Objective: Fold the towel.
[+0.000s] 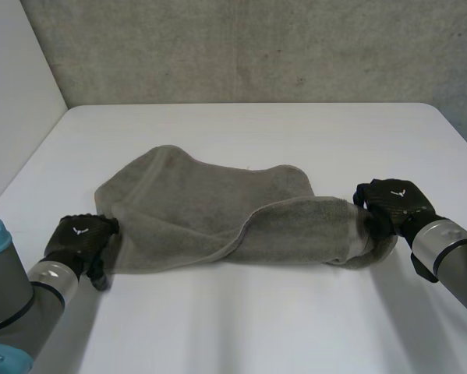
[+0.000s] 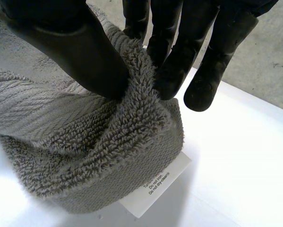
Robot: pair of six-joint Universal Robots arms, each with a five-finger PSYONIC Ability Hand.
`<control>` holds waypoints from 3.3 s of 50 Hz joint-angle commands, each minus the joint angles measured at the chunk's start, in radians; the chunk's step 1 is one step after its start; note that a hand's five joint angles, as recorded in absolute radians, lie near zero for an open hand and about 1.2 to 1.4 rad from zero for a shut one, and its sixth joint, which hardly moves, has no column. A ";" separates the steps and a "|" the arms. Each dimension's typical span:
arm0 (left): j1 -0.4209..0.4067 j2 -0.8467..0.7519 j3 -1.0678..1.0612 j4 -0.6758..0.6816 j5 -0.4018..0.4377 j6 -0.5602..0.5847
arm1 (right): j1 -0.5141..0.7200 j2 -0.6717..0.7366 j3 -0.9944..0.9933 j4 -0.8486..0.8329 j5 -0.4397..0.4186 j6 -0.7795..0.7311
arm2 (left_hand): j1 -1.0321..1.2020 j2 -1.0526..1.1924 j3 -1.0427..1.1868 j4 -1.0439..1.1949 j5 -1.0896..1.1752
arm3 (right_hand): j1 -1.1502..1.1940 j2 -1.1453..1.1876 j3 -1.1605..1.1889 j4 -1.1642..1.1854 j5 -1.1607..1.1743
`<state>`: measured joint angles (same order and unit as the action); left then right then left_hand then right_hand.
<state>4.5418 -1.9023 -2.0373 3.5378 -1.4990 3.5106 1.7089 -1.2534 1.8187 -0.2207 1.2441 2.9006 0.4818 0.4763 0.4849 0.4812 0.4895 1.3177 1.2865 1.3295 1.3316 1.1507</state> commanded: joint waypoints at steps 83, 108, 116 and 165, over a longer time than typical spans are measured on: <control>-0.020 0.510 0.359 -0.298 0.000 -0.150 | -0.066 -0.316 -0.570 0.852 -0.135 -0.508 | 0.914 0.920 0.911 0.915 0.732 | 0.079 0.110 0.067 0.065 0.071; -0.096 -0.040 1.149 -0.142 -0.066 -0.229 | 0.083 -0.009 -0.656 -0.473 0.122 -0.230 | 0.914 0.920 0.911 0.915 0.732 | 0.079 0.110 0.067 0.065 0.071; -0.098 0.002 0.967 0.059 -0.096 -0.323 | 0.069 -0.077 -0.559 -0.360 0.086 -0.162 | 0.914 0.920 0.911 0.915 0.732 | 0.079 0.110 0.067 0.065 0.071; -0.026 0.091 -0.003 0.306 0.039 -0.246 | -0.003 0.032 -0.139 0.195 -0.121 -0.466 | 0.914 0.920 0.911 0.915 0.732 | -1.042 -1.011 -1.054 -1.056 -1.049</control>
<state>4.5129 -1.8203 -2.0371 3.8434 -1.4605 3.2645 1.7003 -1.2386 1.6804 0.0145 1.1233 2.4349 1.4159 1.4926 1.5465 1.5166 1.4612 0.2979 0.3090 0.3007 0.2971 0.0876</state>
